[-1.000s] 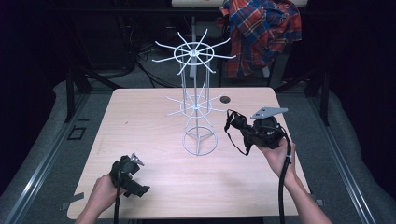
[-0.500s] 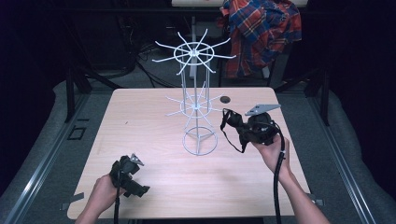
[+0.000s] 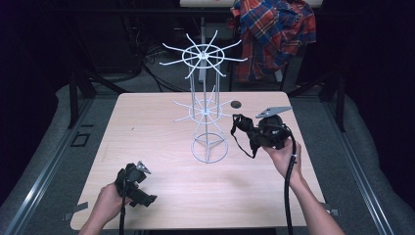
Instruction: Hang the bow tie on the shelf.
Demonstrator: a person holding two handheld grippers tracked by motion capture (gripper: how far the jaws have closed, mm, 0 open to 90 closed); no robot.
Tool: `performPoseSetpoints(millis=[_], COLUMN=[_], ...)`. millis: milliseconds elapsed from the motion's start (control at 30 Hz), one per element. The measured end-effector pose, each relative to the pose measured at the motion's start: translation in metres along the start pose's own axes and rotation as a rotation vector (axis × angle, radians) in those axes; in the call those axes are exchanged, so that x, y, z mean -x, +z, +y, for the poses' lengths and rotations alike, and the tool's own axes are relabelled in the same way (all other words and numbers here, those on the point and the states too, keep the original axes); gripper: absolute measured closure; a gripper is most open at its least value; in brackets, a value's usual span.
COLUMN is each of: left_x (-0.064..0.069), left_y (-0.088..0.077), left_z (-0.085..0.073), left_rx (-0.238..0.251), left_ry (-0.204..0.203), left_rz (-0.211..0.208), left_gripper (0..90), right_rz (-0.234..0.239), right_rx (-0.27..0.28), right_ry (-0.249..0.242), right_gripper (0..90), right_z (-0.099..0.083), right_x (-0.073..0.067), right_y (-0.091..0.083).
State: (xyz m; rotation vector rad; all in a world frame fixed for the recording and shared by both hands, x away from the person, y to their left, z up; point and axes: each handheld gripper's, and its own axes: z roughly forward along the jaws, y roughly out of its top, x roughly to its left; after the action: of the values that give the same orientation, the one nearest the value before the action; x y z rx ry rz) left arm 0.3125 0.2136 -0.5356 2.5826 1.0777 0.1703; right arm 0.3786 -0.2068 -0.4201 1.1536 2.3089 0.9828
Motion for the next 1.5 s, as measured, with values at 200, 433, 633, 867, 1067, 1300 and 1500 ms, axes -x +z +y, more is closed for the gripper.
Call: performPoseSetpoints(millis=[200, 433, 633, 867, 1067, 1300, 1500], left_x=[-0.001, -0.001, -0.002, -0.002, 0.0, 0.002, 0.001], left_y=[0.002, 0.005, 0.005, 0.002, 0.003, 0.005, 0.003], left_z=[0.001, 0.004, 0.002, 0.0, 0.003, 0.006, 0.004], left_rx=[-0.002, -0.008, -0.004, -0.005, -0.016, -0.014, -0.014], left_ry=[0.001, 0.006, -0.001, -0.006, 0.001, 0.011, 0.013], left_rz=[0.003, -0.004, -0.007, -0.002, -0.002, -0.007, -0.009], left_gripper=[0.1, 0.0, 0.0, 0.0, 0.0, 0.1, 0.0], right_rz=[0.002, 0.008, 0.019, 0.036, 0.033, 0.033, 0.029], right_rx=[0.008, 0.01, -0.008, -0.036, -0.053, -0.07, -0.105], right_ry=[0.003, 0.022, 0.027, 0.034, 0.038, 0.035, 0.017], right_gripper=[75.4, 75.4, 75.3, 75.2, 75.2, 74.8, 74.1], right_z=[0.001, 0.007, 0.011, 0.008, 0.001, -0.004, -0.007], right_x=[0.002, 0.009, 0.01, 0.01, 0.013, 0.012, 0.008], right_y=[-0.001, 0.004, 0.014, 0.027, 0.029, 0.032, 0.041])
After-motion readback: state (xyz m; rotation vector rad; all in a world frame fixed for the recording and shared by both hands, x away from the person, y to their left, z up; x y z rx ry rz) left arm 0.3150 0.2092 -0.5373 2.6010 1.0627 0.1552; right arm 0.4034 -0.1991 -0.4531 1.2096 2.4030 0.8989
